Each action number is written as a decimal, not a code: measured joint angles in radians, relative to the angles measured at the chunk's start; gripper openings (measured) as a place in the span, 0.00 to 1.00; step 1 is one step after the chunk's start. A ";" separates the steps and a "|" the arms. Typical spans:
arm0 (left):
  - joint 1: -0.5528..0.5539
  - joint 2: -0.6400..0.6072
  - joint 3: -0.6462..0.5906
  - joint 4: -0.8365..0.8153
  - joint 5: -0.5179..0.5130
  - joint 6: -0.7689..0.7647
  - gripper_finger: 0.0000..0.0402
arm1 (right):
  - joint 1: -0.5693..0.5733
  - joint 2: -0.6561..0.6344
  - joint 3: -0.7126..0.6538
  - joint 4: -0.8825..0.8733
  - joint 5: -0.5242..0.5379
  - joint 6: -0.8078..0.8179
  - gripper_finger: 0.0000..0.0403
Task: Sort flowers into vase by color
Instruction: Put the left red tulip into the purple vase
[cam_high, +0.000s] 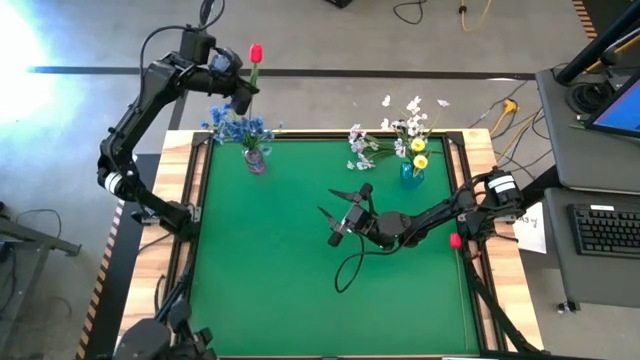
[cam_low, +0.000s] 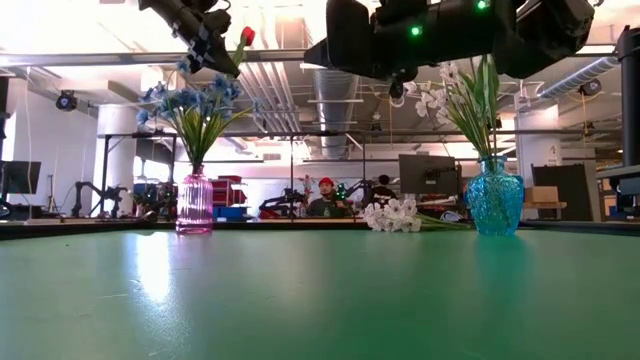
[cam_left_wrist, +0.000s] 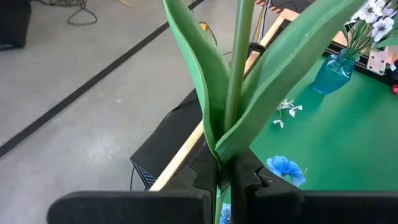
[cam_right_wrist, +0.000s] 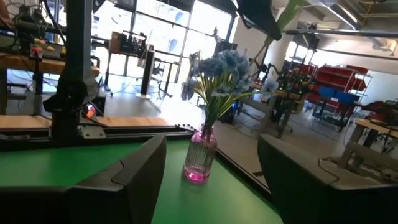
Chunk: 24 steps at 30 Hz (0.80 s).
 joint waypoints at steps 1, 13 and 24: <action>0.000 0.000 -0.006 0.001 0.000 -0.004 0.00 | 0.001 0.000 0.001 0.000 0.000 0.005 0.61; 0.000 -0.054 -0.110 0.112 0.001 -0.002 0.00 | 0.027 0.000 0.051 -0.086 0.001 -0.064 0.59; -0.003 -0.142 -0.085 0.158 0.017 0.033 0.00 | -0.139 0.077 0.412 -0.725 -0.217 0.243 0.59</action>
